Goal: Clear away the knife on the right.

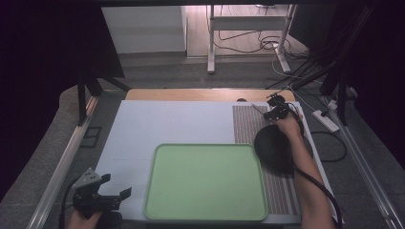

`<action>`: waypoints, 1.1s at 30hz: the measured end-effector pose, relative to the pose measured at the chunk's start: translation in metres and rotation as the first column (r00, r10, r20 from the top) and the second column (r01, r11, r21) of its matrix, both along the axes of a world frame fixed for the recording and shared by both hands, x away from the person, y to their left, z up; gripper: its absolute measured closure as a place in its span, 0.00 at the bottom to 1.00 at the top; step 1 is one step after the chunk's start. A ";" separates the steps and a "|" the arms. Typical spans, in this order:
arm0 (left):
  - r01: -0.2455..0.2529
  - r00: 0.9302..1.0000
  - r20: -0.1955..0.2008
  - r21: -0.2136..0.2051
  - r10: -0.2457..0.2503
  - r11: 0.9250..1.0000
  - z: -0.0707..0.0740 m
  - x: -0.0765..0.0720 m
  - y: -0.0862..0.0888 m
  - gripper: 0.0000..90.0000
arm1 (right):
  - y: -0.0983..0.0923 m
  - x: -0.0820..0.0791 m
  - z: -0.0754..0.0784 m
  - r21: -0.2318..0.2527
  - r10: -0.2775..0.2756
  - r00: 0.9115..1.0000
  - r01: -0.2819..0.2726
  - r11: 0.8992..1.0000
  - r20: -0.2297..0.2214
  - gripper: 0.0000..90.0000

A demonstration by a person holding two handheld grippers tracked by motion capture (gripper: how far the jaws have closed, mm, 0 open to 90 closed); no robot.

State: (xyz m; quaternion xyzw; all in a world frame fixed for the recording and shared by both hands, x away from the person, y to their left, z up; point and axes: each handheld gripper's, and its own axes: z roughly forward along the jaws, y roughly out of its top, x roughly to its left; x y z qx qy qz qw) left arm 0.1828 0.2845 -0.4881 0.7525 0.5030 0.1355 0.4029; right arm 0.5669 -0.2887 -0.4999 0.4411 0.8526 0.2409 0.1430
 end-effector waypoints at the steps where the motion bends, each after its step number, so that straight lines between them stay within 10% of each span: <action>1: 0.000 1.000 0.000 0.001 0.000 1.000 0.000 0.000 0.000 0.02 | -0.002 0.001 0.000 0.000 -0.008 1.000 0.008 1.000 0.002 1.00; 14: -0.001 1.000 0.000 0.001 0.001 1.000 0.000 0.000 0.000 0.02 | -0.014 0.005 0.006 -0.003 -0.074 0.997 0.075 0.997 0.020 0.95; 20: -0.002 1.000 -0.001 0.001 0.002 1.000 0.000 0.000 0.000 0.02 | -0.013 0.000 0.027 0.044 -0.102 0.995 0.102 0.994 0.011 0.61; 25: -0.001 1.000 -0.004 0.003 0.001 1.000 0.000 0.001 0.000 0.02 | -0.013 -0.004 0.031 -0.049 -0.142 0.989 0.144 0.988 0.034 0.19; 33: -0.001 1.000 -0.003 0.003 0.001 1.000 0.000 0.001 0.000 0.02 | -0.027 -0.002 0.022 -0.075 -0.213 0.975 0.208 0.975 -0.061 0.01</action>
